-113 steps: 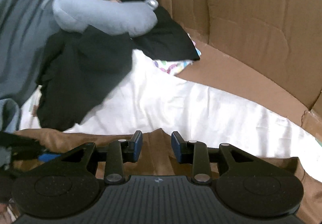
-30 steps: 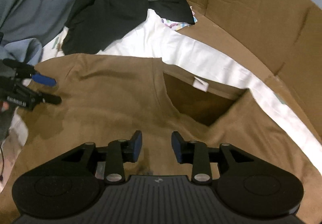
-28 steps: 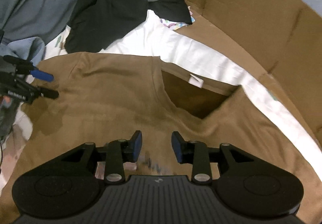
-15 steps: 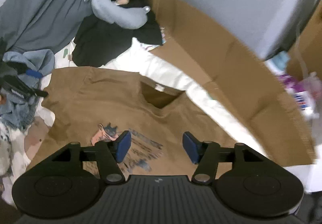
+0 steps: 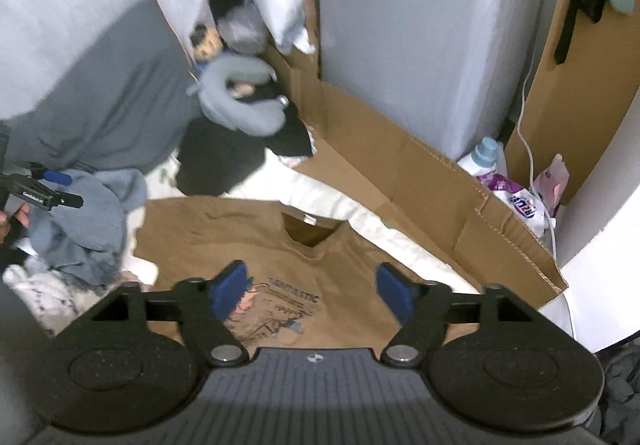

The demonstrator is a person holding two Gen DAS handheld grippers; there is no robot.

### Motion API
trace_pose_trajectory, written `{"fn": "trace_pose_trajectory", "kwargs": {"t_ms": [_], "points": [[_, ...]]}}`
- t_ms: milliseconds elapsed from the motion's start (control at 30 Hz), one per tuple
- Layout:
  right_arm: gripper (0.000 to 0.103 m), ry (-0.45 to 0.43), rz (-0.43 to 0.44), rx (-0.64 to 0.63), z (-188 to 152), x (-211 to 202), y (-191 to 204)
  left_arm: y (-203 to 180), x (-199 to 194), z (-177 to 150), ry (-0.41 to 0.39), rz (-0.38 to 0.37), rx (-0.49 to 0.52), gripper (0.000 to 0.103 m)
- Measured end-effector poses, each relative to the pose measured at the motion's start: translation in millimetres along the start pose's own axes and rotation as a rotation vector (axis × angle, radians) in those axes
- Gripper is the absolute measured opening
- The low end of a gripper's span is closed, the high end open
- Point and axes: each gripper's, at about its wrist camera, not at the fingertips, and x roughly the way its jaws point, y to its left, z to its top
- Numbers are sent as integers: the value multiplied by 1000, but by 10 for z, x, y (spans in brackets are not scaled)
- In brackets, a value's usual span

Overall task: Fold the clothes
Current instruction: 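Release the collar and raise both grippers above the flattened T-shirt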

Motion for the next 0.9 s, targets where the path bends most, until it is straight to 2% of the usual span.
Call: {"fn": "trace_pose_trajectory", "kwargs": {"t_ms": [100, 200, 333, 400, 700, 900], "points": [[90, -42, 23, 21, -204, -282, -77, -105, -299, -109, -19, 43, 23, 98], [93, -86, 24, 61, -515, -545, -144, -189, -504, -227, -32, 49, 49, 98], [93, -122, -16, 123, -993, -767, -162, -258, -548, -394, -17, 86, 65, 98], [93, -137, -14, 153, -1222, -807, -178, -279, -503, -464, -20, 113, 76, 98], [92, -152, -86, 220, -2101, -735, -65, -390, -386, -813, -19, 126, 153, 98], [92, -190, -143, 306, -2672, -587, -91, -368, -193, -1091, 29, 123, 153, 98]]}}
